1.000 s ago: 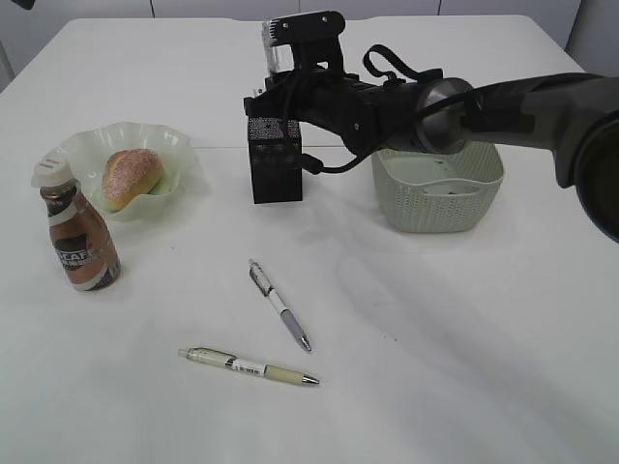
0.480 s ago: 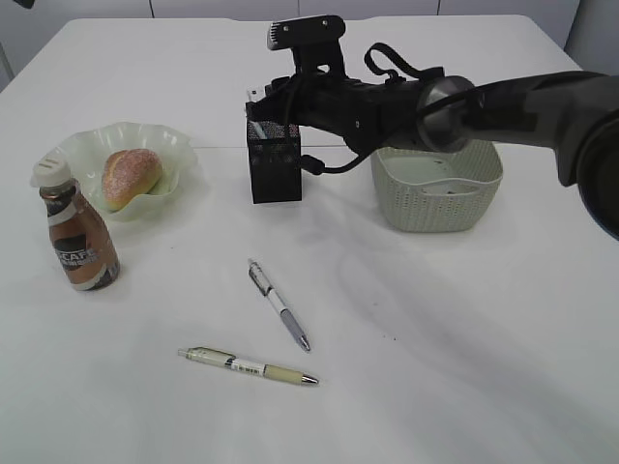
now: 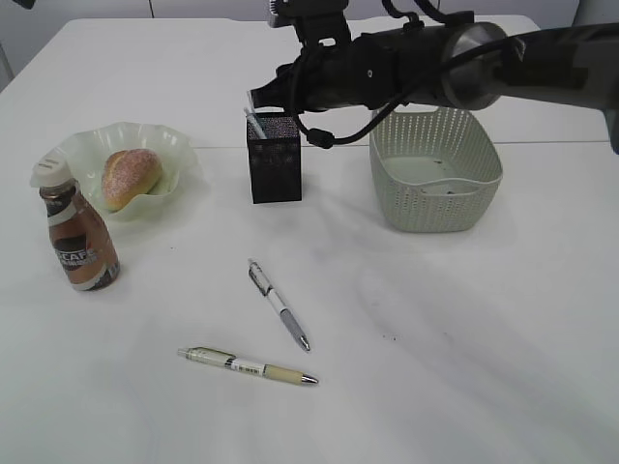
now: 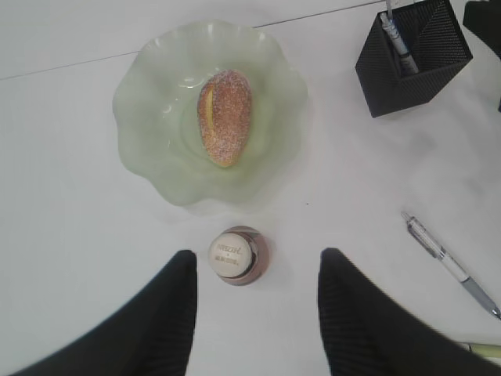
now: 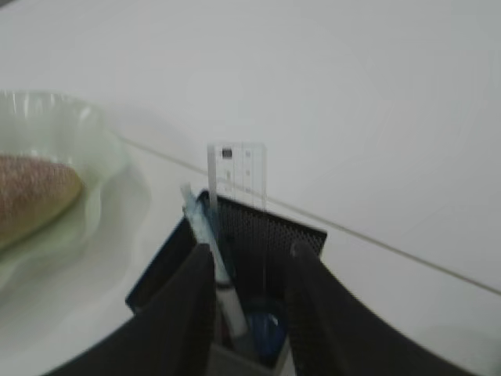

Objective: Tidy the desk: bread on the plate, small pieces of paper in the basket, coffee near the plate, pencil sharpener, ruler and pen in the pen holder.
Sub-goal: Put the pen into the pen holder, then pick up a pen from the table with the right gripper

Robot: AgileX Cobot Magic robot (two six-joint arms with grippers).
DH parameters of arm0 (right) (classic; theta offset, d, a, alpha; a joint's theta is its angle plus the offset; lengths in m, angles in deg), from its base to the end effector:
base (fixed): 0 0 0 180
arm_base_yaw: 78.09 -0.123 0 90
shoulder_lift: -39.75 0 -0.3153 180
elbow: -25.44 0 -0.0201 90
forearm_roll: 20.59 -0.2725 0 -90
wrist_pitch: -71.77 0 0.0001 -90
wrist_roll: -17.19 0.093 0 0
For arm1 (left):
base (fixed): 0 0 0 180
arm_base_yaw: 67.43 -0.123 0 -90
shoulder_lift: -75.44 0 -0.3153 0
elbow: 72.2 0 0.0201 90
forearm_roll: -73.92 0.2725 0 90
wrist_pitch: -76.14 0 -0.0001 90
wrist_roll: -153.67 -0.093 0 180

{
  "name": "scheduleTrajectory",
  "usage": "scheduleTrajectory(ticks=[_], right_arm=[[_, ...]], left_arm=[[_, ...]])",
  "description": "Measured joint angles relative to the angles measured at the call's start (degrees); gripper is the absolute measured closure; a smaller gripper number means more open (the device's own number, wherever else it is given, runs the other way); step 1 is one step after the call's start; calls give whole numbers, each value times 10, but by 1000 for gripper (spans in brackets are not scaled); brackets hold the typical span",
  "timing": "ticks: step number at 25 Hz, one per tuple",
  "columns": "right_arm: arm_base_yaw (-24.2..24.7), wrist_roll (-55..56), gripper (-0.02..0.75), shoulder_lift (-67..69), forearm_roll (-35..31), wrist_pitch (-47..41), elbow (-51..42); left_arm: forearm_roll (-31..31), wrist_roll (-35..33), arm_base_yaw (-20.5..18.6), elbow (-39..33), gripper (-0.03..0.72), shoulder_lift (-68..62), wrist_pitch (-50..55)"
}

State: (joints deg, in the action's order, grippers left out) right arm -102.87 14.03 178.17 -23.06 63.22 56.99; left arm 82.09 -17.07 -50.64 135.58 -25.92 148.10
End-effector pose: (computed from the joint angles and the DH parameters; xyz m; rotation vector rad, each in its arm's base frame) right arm 0.5322 0.2463 0.2324 -0.4509 1.9741 0.2731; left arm 0.3580 -0.0949 0.4526 0.1684 2.5184 0.0074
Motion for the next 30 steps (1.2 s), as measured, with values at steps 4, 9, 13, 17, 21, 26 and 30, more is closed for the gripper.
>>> scheduleTrajectory(ticks=[4,9,13,17,21,26,30], right_arm=[[1,-1,503,-14,33,-125,0],[1,-1,501,-44,45,-295,6],[1,-1,494,-64,15,-384,10],[1,-1,397,-65,-57,-475,10],[-14,-14,309,-65,-89,-515,10],[-61,-27,297,-65,-95,-518,14],[-83,-25,296,-45,-101,-521,28]], left_arm=[[0,0,0,0,318,0,0],[0,0,0,0,318,0,1],[0,0,0,0,318,0,1],[-10,0,0,0,318,0,1],[-21,0,0,0,318,0,1],[-28,0,0,0,318,0,1],[-33,0,0,0,318,0,1]])
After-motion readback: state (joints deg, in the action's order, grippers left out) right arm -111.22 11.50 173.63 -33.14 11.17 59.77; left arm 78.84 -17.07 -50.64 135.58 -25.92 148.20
